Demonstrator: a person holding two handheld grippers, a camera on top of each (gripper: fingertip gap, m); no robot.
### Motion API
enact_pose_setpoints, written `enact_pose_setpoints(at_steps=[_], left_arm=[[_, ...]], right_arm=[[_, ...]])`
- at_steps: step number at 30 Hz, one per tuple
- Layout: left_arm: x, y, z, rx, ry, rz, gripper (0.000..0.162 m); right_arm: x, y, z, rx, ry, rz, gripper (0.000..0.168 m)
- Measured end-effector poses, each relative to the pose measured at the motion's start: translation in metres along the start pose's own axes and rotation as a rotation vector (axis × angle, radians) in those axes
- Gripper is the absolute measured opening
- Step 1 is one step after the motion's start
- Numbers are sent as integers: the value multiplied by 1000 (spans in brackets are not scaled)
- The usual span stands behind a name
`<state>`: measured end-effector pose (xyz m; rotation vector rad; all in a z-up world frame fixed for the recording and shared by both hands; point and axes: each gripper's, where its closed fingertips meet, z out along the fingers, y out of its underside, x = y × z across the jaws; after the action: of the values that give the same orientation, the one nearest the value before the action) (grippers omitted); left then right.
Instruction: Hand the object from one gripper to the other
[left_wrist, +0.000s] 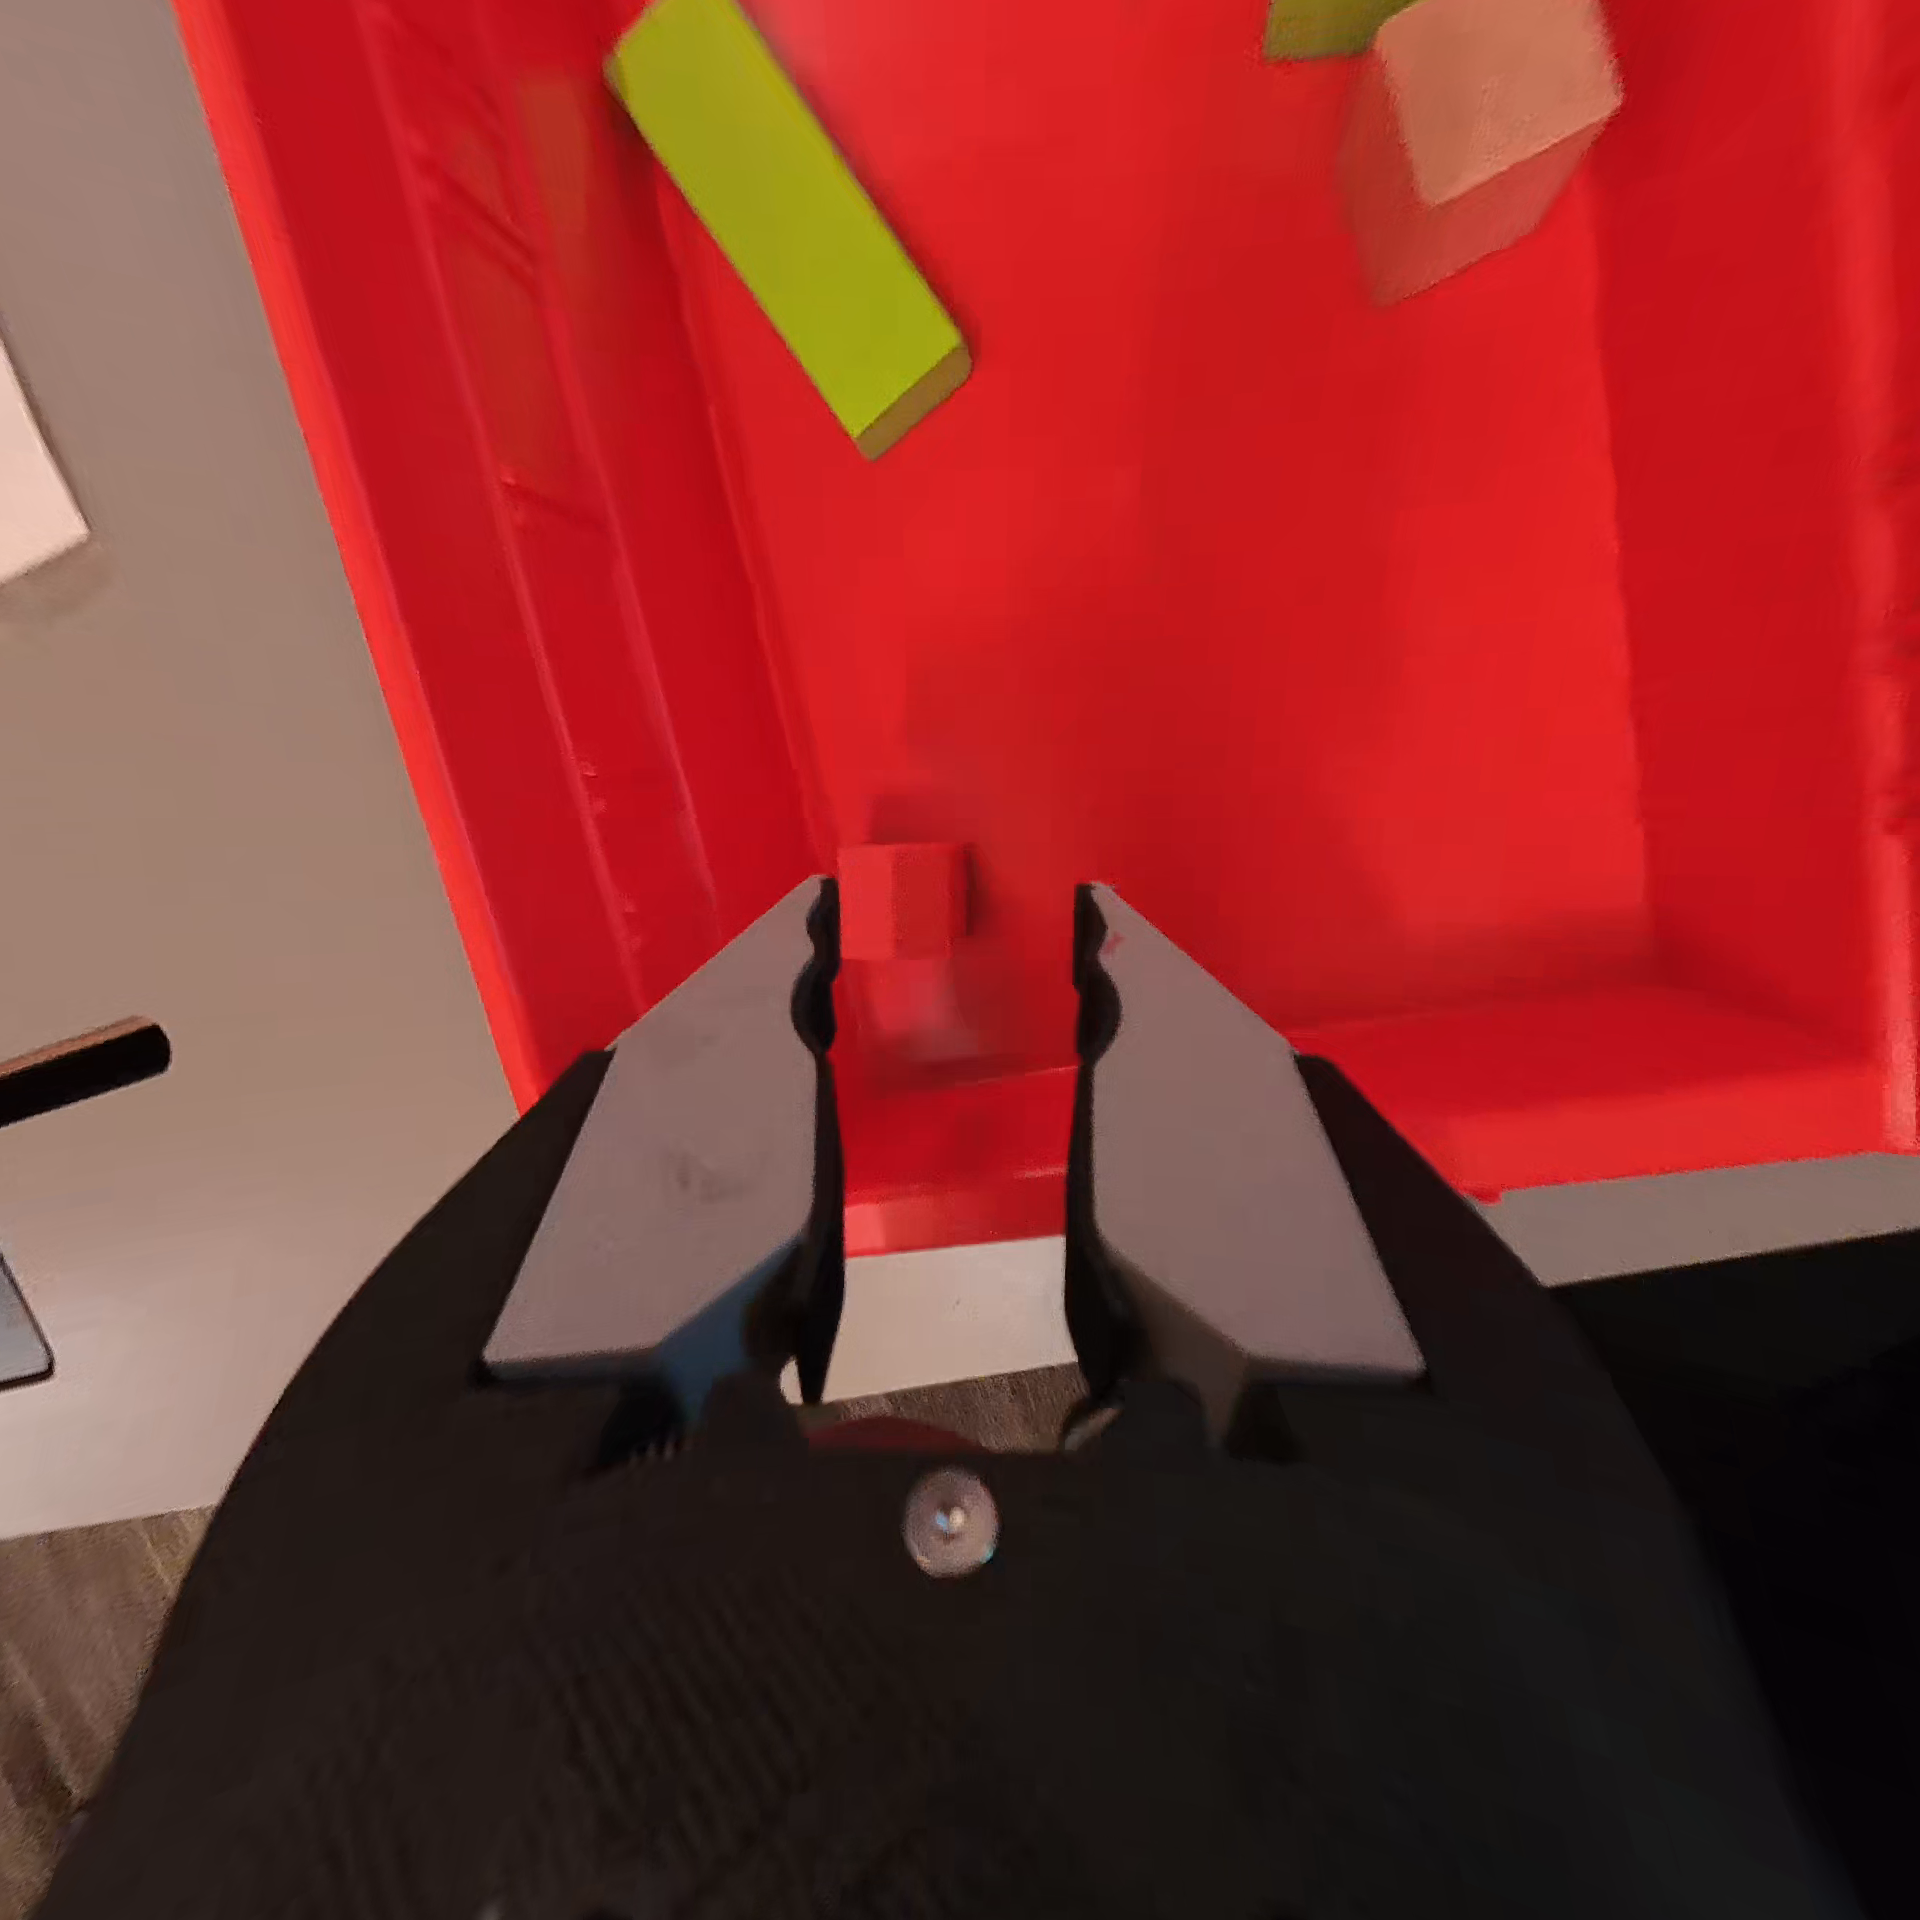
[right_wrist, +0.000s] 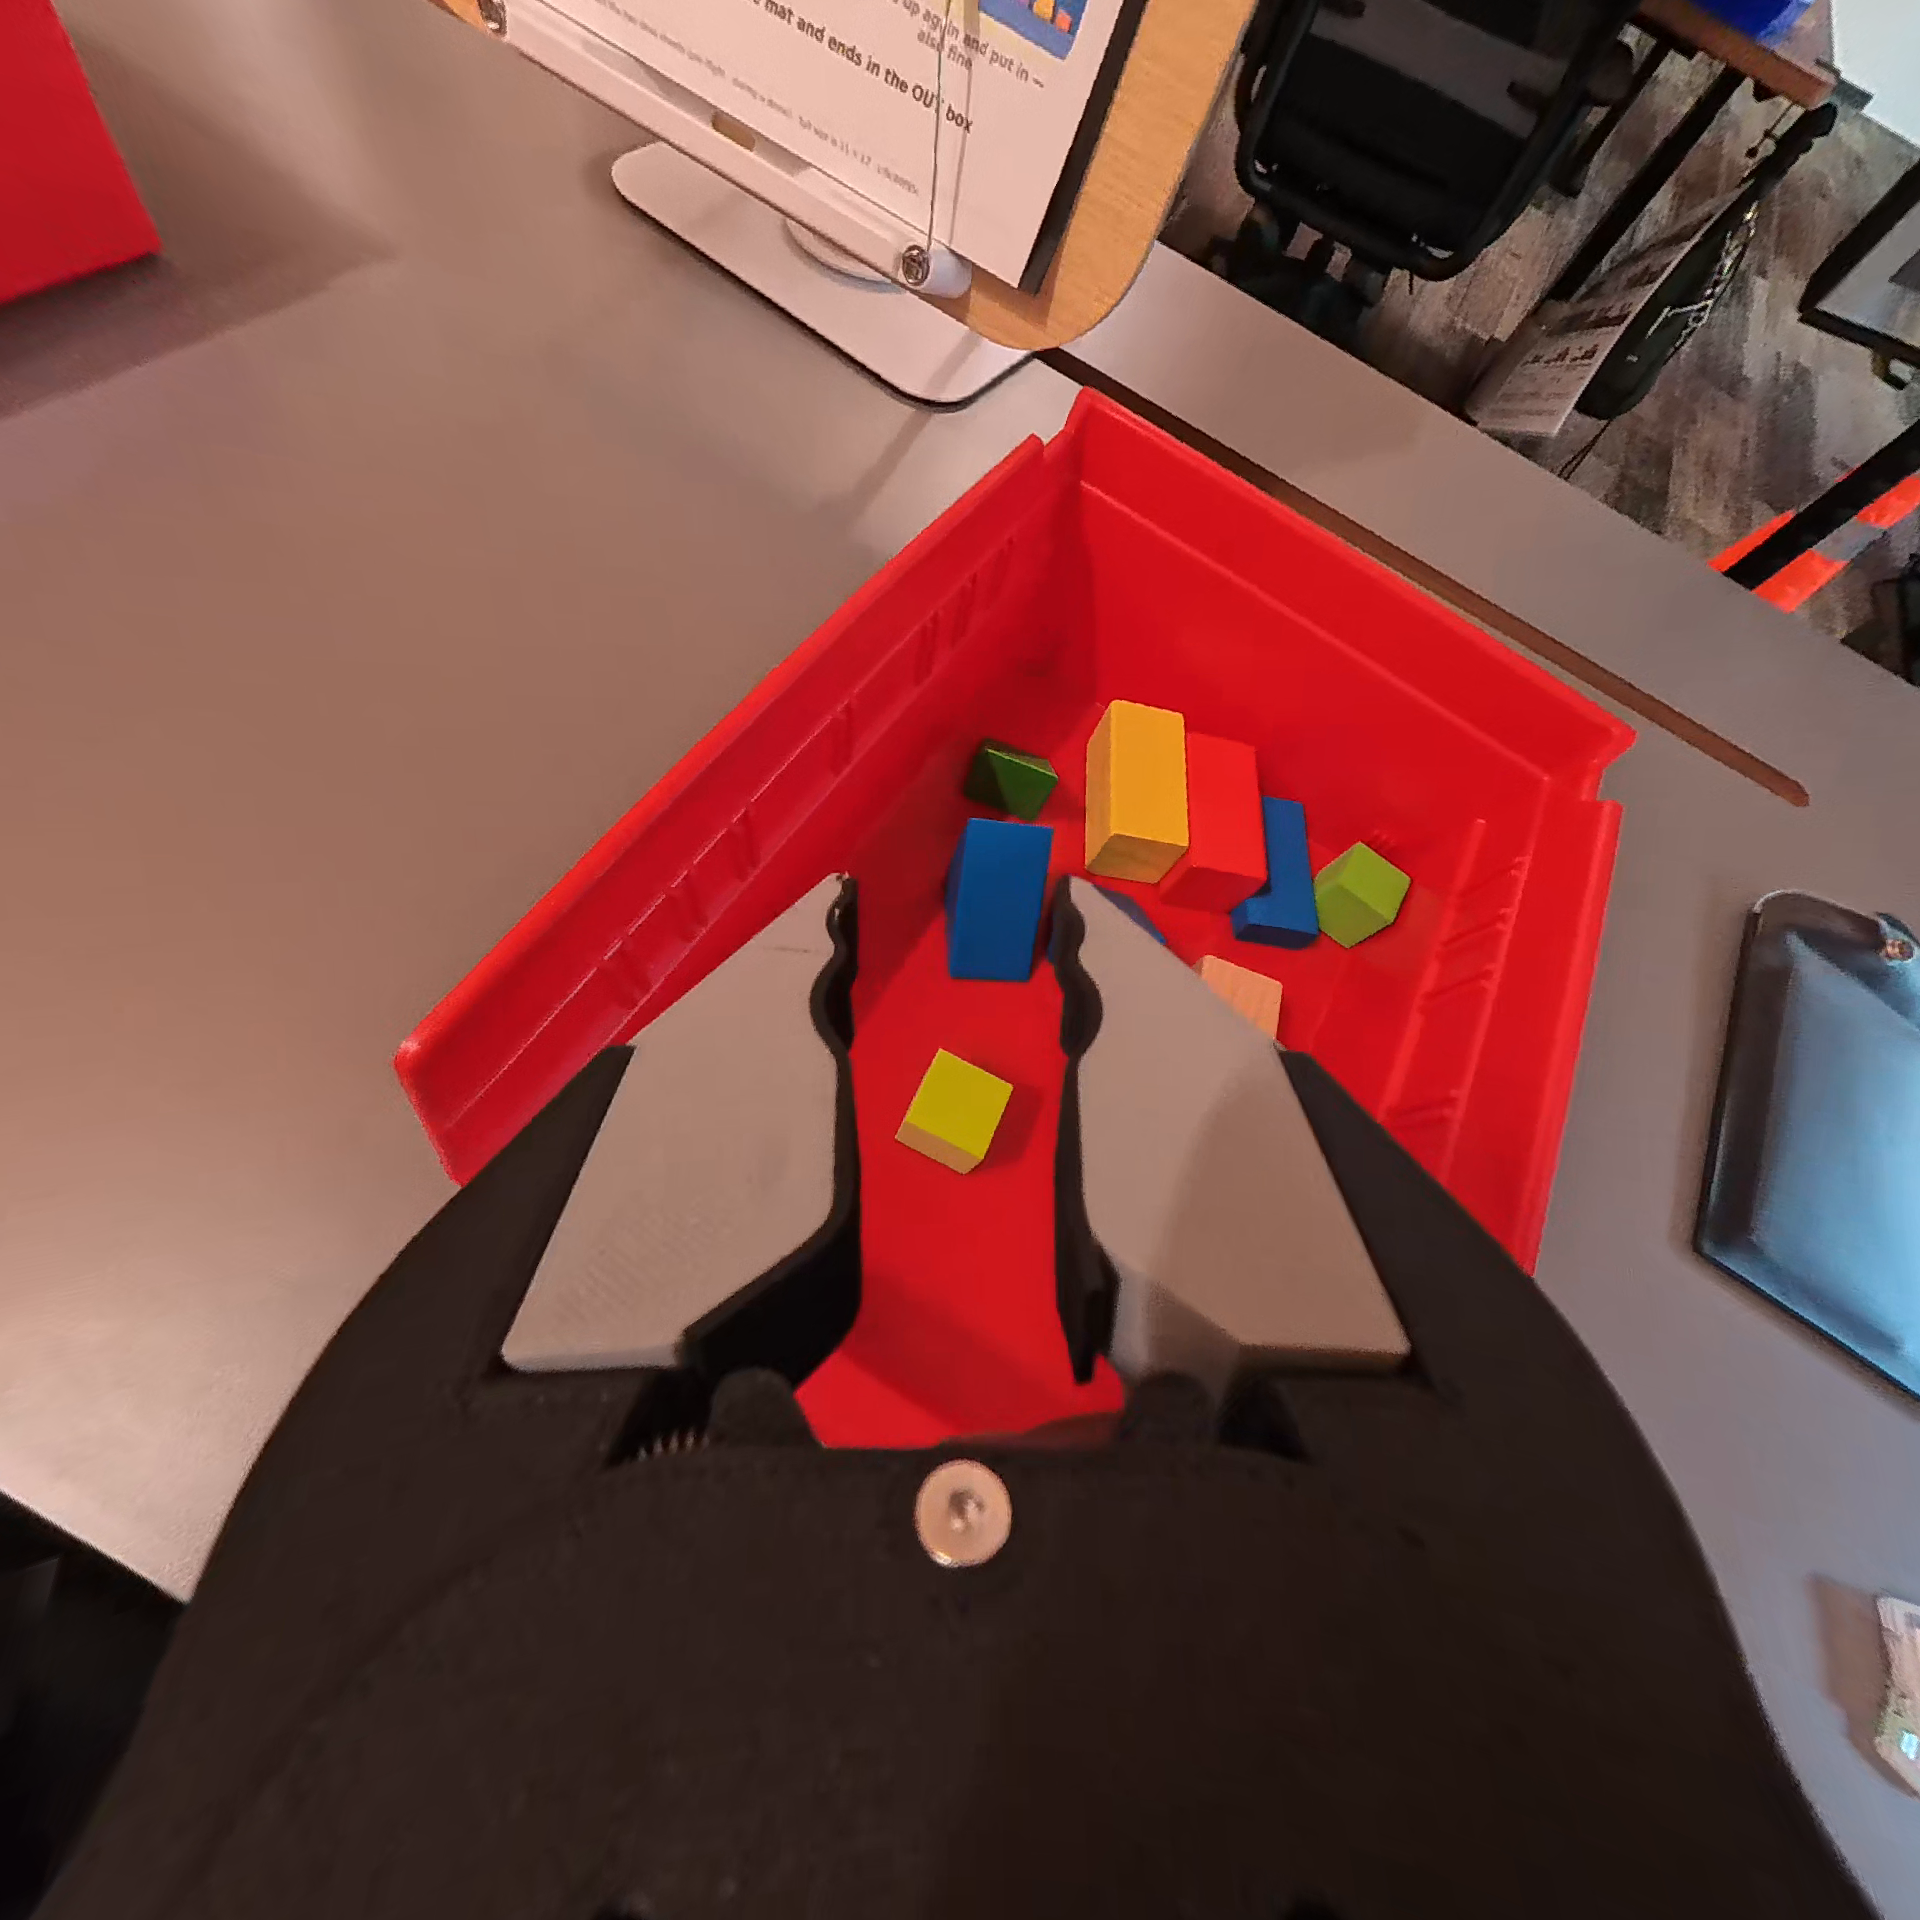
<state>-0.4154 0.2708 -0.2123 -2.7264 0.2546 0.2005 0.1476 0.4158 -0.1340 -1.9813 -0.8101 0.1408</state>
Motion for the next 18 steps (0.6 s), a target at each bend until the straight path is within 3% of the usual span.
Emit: enact_pose_setpoints(at_steps=[7, 10, 15, 18], left_arm=[[-4, 22, 34, -194, 54, -70, 44], [2, 20, 42, -197, 127, -141, 27], [10, 19, 38, -198, 102, -35, 26], [28, -5, 15, -53, 101, 73, 26]], right_arm=[[-6, -4, -5, 9, 7, -45, 35], [-6, -5, -8, 19, 6, -47, 35], [-10, -11, -15, 42, -3, -51, 35], [-23, -18, -22, 75, -58, -52, 34]])
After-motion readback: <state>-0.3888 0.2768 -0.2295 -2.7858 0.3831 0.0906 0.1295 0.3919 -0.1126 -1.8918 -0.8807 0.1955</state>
